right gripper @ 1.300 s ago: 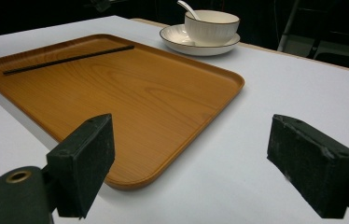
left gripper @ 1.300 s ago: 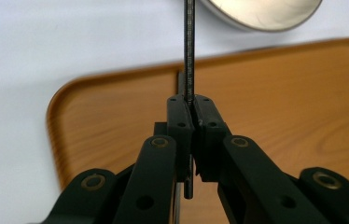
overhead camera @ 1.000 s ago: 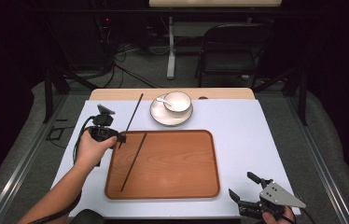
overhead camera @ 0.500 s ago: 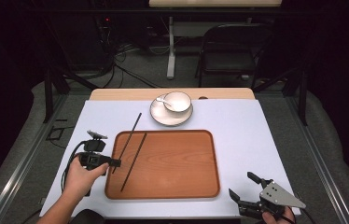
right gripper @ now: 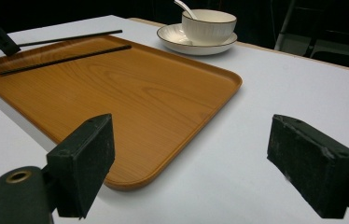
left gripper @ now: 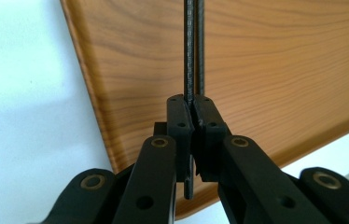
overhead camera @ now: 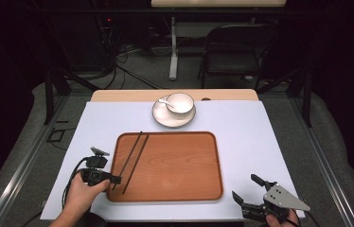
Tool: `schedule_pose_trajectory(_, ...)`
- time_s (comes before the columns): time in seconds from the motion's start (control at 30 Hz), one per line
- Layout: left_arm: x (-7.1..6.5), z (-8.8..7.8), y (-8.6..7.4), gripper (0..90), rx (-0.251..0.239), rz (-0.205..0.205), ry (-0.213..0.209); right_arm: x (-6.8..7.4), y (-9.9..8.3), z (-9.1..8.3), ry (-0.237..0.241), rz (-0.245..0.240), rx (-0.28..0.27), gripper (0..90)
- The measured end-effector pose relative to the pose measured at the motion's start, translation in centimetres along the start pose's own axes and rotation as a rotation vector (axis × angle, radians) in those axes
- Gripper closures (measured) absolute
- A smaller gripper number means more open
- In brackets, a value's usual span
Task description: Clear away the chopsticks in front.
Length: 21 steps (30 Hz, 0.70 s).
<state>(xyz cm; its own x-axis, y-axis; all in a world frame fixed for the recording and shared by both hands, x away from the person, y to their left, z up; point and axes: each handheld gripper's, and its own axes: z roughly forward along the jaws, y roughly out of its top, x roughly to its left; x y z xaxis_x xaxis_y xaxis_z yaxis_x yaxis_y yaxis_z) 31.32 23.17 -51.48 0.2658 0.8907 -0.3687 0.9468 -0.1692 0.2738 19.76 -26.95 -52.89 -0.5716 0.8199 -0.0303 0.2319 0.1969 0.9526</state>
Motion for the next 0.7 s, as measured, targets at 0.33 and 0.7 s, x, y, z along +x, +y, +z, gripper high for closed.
schedule_pose_trajectory(0.33,0.0,0.8,0.4,86.3,0.024,0.002,0.021,0.0,0.0,0.0,-0.002,0.005,-0.001,14.4)
schedule_pose_trajectory(0.7,0.2,1.2,0.5,86.0,0.030,-0.003,0.031,0.0,0.0,0.0,-0.001,0.006,-0.003,14.4)
